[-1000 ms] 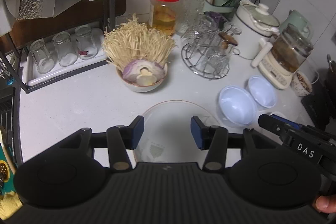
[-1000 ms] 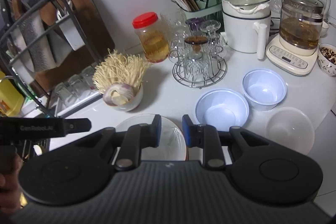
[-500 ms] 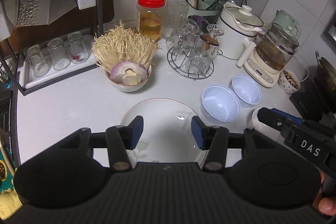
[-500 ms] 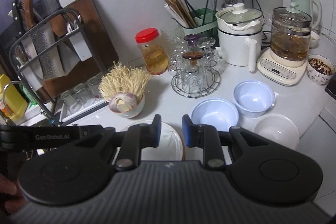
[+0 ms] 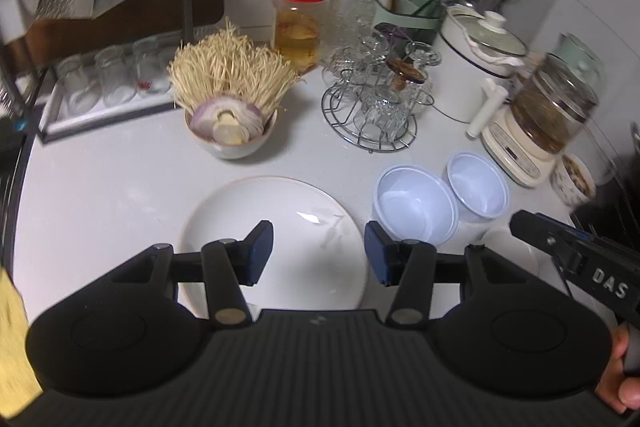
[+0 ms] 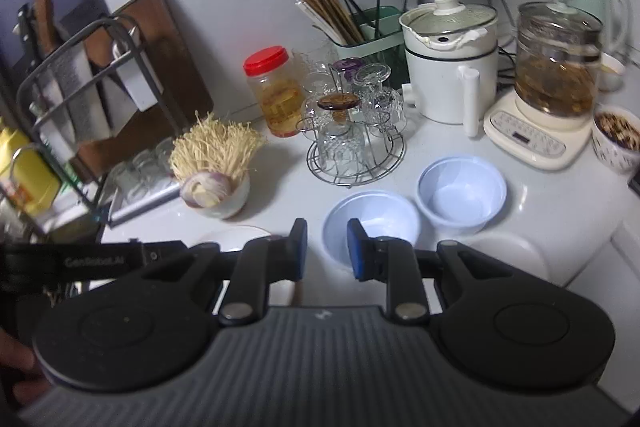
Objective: Organize plates and bowls
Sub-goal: 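Withdraw both grippers and move them to the small white bowl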
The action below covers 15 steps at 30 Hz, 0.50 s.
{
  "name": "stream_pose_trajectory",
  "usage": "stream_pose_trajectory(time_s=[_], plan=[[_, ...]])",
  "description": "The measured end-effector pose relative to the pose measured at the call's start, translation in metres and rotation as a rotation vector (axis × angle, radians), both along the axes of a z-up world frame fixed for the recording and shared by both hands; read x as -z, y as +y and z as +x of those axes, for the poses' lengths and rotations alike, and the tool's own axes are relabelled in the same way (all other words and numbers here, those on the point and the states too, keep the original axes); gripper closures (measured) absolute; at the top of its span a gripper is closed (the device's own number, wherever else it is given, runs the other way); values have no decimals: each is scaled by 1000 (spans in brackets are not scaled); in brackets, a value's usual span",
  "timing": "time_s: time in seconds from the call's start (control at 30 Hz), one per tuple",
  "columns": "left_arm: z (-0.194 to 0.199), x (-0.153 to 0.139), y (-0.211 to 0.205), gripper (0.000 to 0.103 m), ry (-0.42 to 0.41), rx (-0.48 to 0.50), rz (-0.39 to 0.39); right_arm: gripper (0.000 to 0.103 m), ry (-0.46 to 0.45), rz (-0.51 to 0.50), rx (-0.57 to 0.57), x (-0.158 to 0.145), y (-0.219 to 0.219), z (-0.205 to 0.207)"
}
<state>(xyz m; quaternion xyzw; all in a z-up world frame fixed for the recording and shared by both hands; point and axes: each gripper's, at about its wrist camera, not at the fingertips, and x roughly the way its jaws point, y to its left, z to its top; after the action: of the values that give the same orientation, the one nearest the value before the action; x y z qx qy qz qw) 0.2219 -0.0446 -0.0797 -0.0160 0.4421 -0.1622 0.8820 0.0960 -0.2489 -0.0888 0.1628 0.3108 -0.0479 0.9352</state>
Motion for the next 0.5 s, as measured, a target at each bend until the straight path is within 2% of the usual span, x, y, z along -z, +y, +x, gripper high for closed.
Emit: stream_pose_trajectory(time_s=[0.13, 0.27, 0.5], plan=[[-17, 1, -37, 47, -3, -83, 6, 77, 9, -6, -98, 2, -44, 0], [-31, 1, -67, 47, 6, -150, -16, 77, 27, -21, -149, 3, -80, 1], [-45, 8, -104, 47, 26, -159, -25, 77, 73, -13, -192, 14, -118, -3]])
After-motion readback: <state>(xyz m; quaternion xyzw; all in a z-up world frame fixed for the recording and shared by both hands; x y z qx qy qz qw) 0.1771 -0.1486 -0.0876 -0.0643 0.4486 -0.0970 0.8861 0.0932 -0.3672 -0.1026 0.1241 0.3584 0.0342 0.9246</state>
